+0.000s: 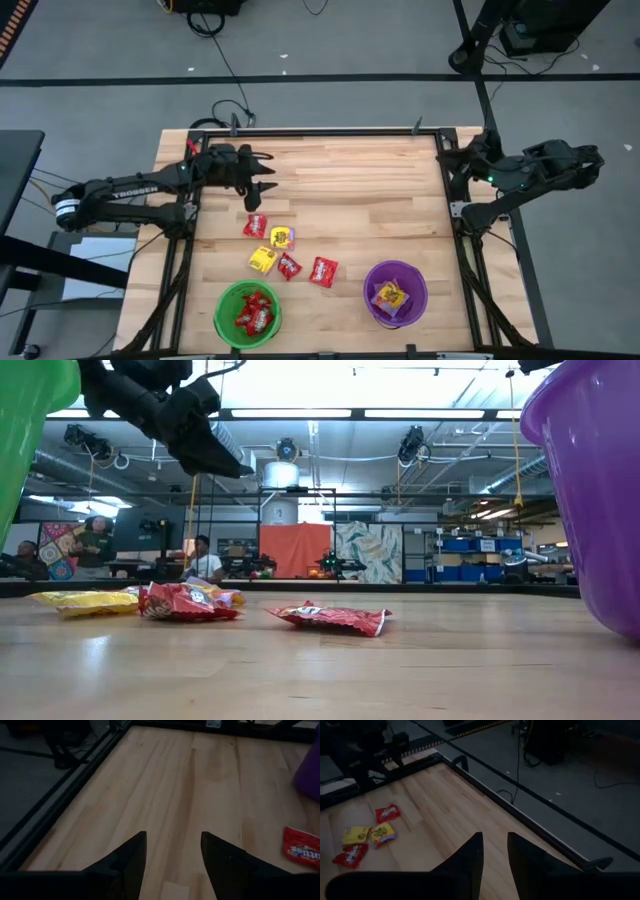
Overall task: Sort candy by brand, put in halloween buckets
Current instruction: Put the yellow candy into the purple bucket
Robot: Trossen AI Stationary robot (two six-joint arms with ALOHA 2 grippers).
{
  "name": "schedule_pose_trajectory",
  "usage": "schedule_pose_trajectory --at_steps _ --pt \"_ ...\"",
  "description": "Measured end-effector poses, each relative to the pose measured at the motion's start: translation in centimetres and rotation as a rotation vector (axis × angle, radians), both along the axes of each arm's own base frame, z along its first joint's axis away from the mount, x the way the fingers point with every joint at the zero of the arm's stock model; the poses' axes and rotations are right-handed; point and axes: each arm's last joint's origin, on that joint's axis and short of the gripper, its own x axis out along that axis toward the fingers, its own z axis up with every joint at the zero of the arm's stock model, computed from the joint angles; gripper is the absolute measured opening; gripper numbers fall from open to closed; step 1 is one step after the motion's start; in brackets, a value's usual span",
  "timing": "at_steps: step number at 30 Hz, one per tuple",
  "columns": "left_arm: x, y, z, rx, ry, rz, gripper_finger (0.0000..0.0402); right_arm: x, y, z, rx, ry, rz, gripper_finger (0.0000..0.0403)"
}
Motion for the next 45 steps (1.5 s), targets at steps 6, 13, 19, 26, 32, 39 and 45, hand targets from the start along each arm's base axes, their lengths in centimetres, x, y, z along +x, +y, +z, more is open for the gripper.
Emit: schedule_pose_trajectory --at_steps 6,13,19,26,32,39,45 --pt "-0.2 0.6 0.0 -0.017 -0.010 -0.009 0.0193 -0.2 -0.2 0.1 -0.038 -0.012 -0.037 0.0100" --pt "-0.7 2.1 0.3 -0.010 -0.049 0.045 0.0193 -0.3 -0.4 0.3 -0.127 -0.010 -0.098 0.0100" --pt "-1.1 2.7 0.3 0.000 -0.043 0.099 0.0193 -0.2 -0.3 0.2 -0.106 -0.005 -0.074 0.0100" --pt "-1.1 2.8 0.3 0.004 -0.033 0.119 0.0193 -0.2 -0.2 0.1 -0.087 0.001 -0.051 0.0100" --pt "-1.4 2.2 -0.9 -0.123 0.064 0.137 0.0193 0.2 0.0 0.2 -0.049 0.004 -0.004 0.0100" --pt "-1.1 0.5 -2.3 -0.362 0.156 -0.015 0.0193 1.0 0.3 0.1 -0.090 0.045 0.038 0.0100" --pt "0.2 0.7 -4.0 -0.425 0.238 0.007 0.0193 1.3 0.4 0.1 -0.102 0.061 0.045 0.0100"
